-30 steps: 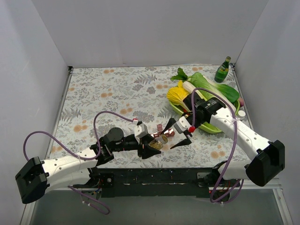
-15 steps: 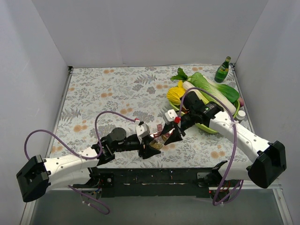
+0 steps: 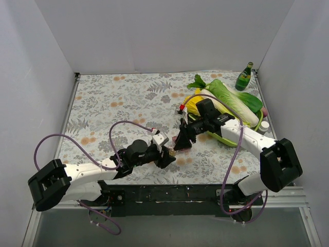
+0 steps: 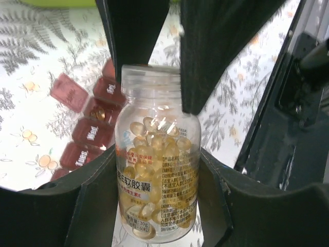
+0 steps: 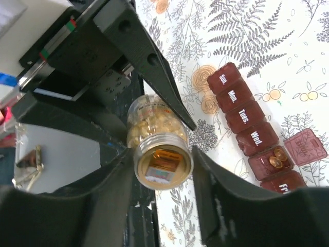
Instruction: Sort the pills into containers
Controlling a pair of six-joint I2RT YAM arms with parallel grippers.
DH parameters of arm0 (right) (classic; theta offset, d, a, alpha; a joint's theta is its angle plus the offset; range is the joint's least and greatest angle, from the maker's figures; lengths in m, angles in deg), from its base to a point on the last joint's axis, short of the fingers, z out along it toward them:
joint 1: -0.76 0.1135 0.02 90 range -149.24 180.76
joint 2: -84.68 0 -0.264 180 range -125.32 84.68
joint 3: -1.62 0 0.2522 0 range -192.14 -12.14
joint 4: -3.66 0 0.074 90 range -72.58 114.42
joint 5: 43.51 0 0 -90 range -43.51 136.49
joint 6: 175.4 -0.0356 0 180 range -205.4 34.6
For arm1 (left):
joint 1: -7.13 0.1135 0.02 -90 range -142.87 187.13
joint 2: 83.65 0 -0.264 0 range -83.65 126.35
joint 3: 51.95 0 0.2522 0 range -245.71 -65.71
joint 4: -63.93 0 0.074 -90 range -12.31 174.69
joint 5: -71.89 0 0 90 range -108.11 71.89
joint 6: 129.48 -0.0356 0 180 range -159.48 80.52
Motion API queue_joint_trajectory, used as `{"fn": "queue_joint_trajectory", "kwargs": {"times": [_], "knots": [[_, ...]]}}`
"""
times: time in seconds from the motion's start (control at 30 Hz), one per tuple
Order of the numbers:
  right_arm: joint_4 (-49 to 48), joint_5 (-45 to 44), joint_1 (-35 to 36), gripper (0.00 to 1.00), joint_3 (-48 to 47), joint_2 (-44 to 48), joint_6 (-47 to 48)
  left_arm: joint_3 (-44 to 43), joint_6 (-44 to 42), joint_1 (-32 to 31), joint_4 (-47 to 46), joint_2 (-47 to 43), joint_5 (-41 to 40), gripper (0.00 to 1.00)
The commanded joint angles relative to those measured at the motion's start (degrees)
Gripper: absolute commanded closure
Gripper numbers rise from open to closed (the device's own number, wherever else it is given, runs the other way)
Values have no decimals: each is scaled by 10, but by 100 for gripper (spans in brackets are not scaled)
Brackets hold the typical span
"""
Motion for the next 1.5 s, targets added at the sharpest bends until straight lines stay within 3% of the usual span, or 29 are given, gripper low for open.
{"fn": "queue_joint_trajectory", "kwargs": {"times": [0.0, 0.03, 0.07, 0.13, 0.23, 0.33, 0.47, 0.5, 0.6, 0.73, 1.1, 1.27, 1.4, 1.47], "knots": [[-13, 27, 9, 36, -19, 6, -50, -31, 6, 5, -129, -10, -38, 100], [-8, 36, 5, 29, -24, 15, -22, -21, 4, 5, -126, -13, -14, 100], [3, 41, -6, 17, -29, 19, -12, -19, 2, 5, -119, -21, -1, 100], [15, 66, -24, 10, -46, 32, 23, -11, -6, 5, -97, -32, 26, 100], [63, 88, -51, 7, -73, 47, 91, 8, -10, 5, -70, -68, 70, 100], [153, 98, -56, 6, -97, 63, 251, 22, -11, 5, -46, -109, 107, 100], [288, 123, -54, 4, -91, 91, 512, 28, -11, 5, -26, -147, 148, 100], [322, 127, -54, 4, -85, 96, 664, 29, -9, 5, -25, -150, 164, 100], [360, 130, -49, 4, -67, 117, 755, 30, -2, 5, -26, -156, 186, 100], [411, 146, -14, 6, -89, 106, 811, 25, 5, 5, -35, -143, 207, 100], [371, 141, 40, 24, -97, 92, 727, 24, 14, 5, -65, -111, 216, 100], [333, 138, 47, 43, -93, 90, 658, 24, 13, 5, -69, -107, 202, 100], [261, 132, 53, 58, -76, 89, 543, 14, -3, 5, -48, -107, 150, 100], [170, 113, 56, 67, -54, 90, 392, 2, -12, 5, -32, -111, 109, 100]]}}
